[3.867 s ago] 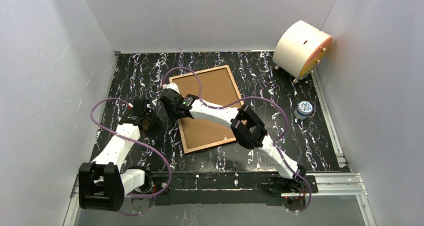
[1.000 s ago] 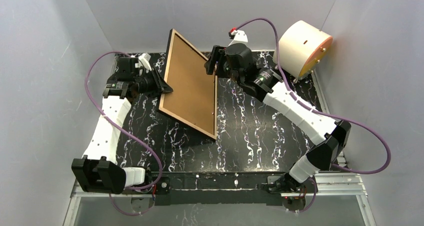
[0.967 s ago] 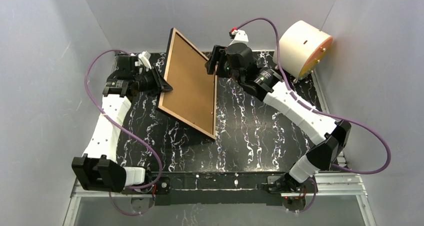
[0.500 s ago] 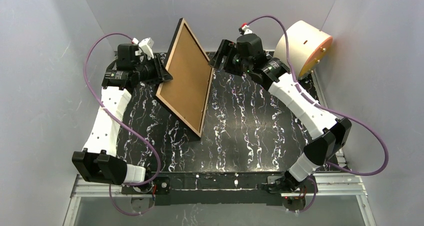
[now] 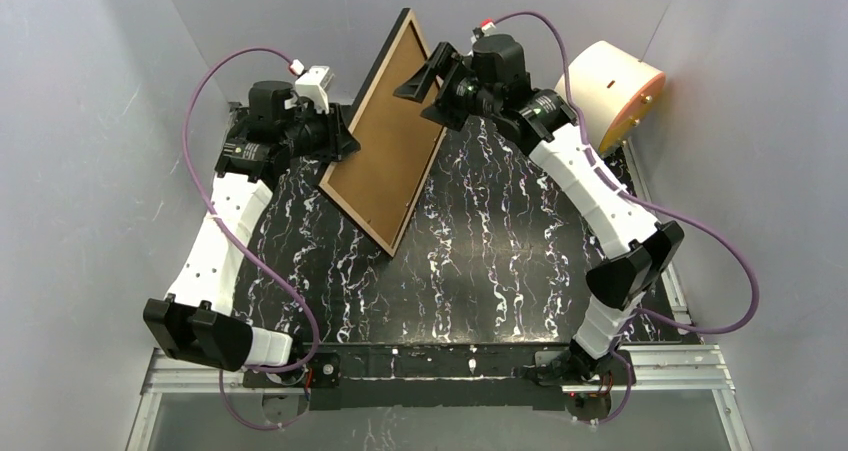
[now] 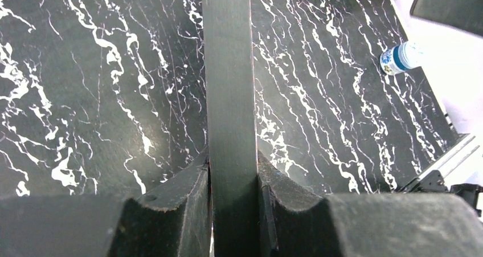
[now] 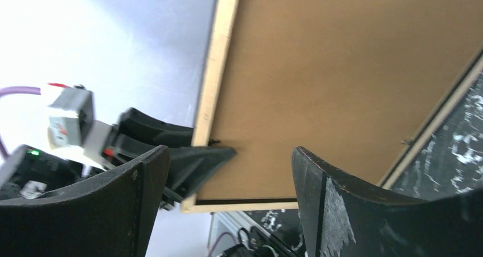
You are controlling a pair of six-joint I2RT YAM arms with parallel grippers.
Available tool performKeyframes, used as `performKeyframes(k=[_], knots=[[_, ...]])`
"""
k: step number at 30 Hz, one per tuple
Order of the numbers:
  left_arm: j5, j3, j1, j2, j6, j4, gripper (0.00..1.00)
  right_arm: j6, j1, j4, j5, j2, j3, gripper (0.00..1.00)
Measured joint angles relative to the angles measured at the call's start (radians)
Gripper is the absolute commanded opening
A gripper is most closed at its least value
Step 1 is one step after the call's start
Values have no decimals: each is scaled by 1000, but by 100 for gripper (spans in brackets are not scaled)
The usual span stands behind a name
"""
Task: Put the photo into the frame
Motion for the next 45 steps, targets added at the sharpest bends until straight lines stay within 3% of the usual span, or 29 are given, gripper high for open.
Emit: performKeyframes(k=[7,16,30,38,45], knots=[[-27,67,-40,37,47,1,0,52,0,-8,-38,63,129,87],[-38,318,-55,189,124,-94,0,85,-1,-38,-58,100,149,85],[-138,317,-120,186,282,-229,0,124,-14,-75,-12,106,149,84],[-231,296,-245,176,371,-241,0,140,-21,-89,36,100,138,85],[-296,212,-350,116,416,-233,0,169,-30,-178,175,51,96,83]])
